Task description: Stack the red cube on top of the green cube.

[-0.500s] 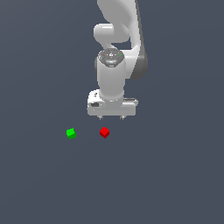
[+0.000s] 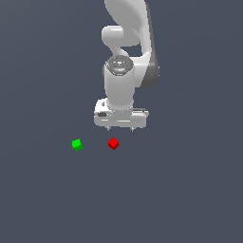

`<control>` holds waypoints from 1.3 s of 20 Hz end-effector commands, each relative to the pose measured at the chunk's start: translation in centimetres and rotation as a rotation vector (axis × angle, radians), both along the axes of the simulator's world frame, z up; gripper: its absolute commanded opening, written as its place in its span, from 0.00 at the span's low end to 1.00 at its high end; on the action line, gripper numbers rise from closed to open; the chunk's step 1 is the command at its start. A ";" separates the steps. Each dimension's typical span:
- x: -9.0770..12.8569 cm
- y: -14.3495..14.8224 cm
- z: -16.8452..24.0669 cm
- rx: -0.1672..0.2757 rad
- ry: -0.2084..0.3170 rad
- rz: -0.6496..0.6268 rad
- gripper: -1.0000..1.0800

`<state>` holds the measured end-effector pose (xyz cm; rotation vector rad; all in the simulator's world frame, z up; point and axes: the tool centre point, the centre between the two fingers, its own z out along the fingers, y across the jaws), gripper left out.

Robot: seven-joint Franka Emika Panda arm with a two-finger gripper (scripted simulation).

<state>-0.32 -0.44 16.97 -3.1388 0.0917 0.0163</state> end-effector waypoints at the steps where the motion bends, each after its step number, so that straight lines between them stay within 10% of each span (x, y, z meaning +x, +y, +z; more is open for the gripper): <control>1: 0.0 -0.2 -0.5 0.000 0.000 -0.034 0.96; 26: -0.8 -3.7 -9.6 -0.006 -0.009 -0.612 0.96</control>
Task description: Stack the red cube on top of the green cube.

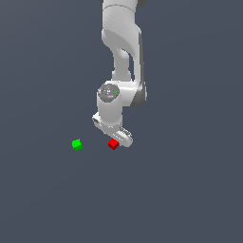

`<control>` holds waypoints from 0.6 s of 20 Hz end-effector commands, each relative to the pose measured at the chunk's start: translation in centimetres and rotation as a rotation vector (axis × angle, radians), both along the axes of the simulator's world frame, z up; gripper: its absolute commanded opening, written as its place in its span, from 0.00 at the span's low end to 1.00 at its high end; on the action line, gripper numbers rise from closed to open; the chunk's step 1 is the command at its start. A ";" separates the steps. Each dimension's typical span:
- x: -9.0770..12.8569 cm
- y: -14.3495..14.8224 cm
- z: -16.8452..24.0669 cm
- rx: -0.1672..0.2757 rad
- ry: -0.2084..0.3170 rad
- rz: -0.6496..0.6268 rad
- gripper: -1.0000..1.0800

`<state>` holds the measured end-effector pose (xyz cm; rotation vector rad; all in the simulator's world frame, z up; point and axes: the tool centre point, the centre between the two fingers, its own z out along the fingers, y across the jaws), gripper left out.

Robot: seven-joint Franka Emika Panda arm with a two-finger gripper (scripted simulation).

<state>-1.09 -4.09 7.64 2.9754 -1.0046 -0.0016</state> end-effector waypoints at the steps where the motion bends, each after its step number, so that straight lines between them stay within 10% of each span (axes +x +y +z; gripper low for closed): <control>1: -0.1 -0.1 -0.4 0.000 -0.001 -0.028 0.96; 12: -0.1 -0.2 -1.8 0.000 -0.001 -0.038 0.96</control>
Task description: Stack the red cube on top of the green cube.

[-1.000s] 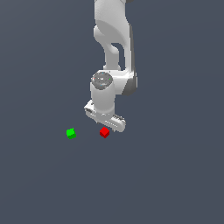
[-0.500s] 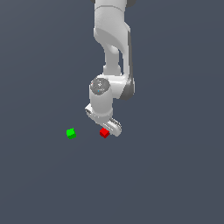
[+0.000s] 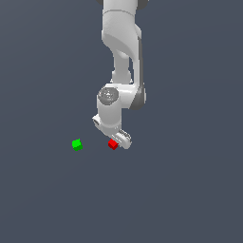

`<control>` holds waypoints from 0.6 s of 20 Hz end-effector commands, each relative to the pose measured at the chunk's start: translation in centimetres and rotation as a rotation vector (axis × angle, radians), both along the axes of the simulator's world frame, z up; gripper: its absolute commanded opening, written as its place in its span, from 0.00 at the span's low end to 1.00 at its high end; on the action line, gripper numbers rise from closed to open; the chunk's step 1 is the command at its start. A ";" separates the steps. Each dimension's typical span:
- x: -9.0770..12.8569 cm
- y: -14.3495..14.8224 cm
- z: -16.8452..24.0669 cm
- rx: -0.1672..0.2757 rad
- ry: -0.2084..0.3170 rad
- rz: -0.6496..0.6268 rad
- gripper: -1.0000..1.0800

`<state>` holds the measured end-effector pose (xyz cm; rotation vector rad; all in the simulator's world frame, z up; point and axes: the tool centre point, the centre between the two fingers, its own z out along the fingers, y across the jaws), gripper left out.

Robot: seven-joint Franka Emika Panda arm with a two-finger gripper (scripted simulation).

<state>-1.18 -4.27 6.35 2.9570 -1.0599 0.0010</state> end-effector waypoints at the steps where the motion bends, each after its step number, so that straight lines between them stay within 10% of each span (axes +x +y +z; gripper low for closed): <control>1: -0.1 0.0 -0.9 0.000 0.001 -0.001 0.96; 12: 0.0 0.0 -4.4 0.001 0.001 -0.005 0.96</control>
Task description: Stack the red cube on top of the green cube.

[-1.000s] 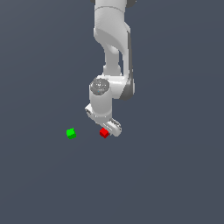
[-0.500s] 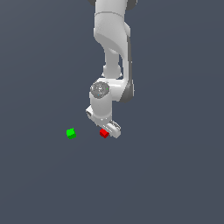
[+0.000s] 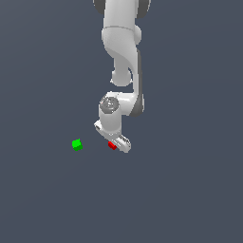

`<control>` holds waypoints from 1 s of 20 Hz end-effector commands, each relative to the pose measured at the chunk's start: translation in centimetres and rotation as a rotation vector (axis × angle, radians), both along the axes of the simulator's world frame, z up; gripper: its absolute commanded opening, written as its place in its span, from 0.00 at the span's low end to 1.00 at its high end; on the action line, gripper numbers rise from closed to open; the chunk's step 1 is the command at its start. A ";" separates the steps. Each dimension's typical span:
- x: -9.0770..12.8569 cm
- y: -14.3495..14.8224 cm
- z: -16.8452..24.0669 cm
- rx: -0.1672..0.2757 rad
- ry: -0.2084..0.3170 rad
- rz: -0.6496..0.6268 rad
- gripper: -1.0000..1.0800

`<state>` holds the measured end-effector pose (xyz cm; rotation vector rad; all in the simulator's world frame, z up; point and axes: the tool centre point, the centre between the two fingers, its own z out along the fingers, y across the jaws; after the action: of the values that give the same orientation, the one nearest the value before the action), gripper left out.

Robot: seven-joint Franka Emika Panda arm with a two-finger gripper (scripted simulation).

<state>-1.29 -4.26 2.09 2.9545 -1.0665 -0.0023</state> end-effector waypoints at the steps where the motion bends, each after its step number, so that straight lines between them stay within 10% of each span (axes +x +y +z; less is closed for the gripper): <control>1: 0.1 0.0 -0.1 0.000 -0.001 0.000 0.00; 20: 0.0 0.0 2.4 0.000 -0.002 0.000 0.00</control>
<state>-1.34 -4.25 3.70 2.9546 -1.0670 -0.0028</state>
